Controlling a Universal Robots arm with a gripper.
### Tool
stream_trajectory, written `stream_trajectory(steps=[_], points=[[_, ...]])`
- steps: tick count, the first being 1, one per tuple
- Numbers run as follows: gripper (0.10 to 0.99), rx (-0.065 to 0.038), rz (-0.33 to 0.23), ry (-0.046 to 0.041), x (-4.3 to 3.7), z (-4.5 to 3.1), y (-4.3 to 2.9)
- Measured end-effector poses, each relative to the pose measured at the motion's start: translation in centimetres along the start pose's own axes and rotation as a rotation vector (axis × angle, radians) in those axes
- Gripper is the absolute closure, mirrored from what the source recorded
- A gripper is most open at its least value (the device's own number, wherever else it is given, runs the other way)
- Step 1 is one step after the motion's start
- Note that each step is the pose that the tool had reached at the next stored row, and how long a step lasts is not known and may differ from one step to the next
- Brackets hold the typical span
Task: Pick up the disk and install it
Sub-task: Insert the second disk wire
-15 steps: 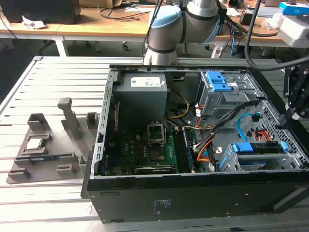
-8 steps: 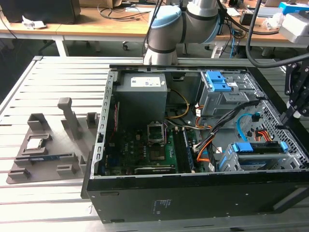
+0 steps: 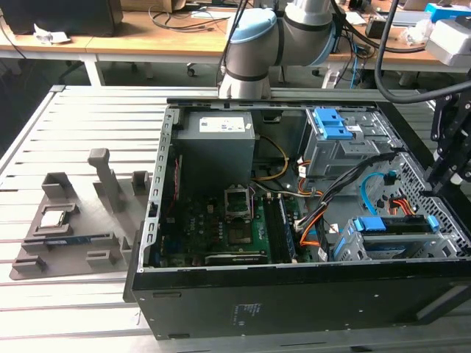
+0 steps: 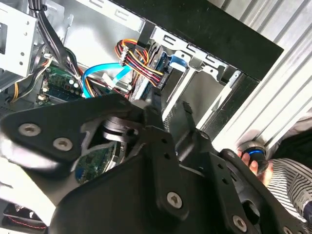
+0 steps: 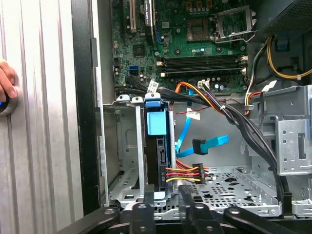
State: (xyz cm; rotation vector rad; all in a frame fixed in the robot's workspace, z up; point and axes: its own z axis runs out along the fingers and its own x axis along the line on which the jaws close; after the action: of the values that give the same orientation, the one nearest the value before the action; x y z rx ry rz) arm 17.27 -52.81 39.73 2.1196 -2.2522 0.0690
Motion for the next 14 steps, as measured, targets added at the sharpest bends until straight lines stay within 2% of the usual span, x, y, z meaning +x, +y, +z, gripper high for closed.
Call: stream_trajectory(steps=[1,2,3,4,5,7,10,14], points=[[0.725,0.000,0.000,0.0000,-0.01,0.00,0.00],[0.725,0.000,0.000,0.0001,-0.19,-0.02,0.03],[0.725,0.000,0.000,-0.0002,-1.29,-0.05,0.37],[0.725,0.000,-0.002,-0.0001,-2.04,0.02,1.07],[0.725,0.000,-0.003,0.0000,-2.37,0.14,1.70],[0.725,0.000,-0.004,0.0000,-2.68,0.30,2.34],[0.725,0.001,-0.014,0.0007,-3.06,1.04,3.50],[0.725,0.002,-0.036,0.0009,-3.10,1.72,4.33]])
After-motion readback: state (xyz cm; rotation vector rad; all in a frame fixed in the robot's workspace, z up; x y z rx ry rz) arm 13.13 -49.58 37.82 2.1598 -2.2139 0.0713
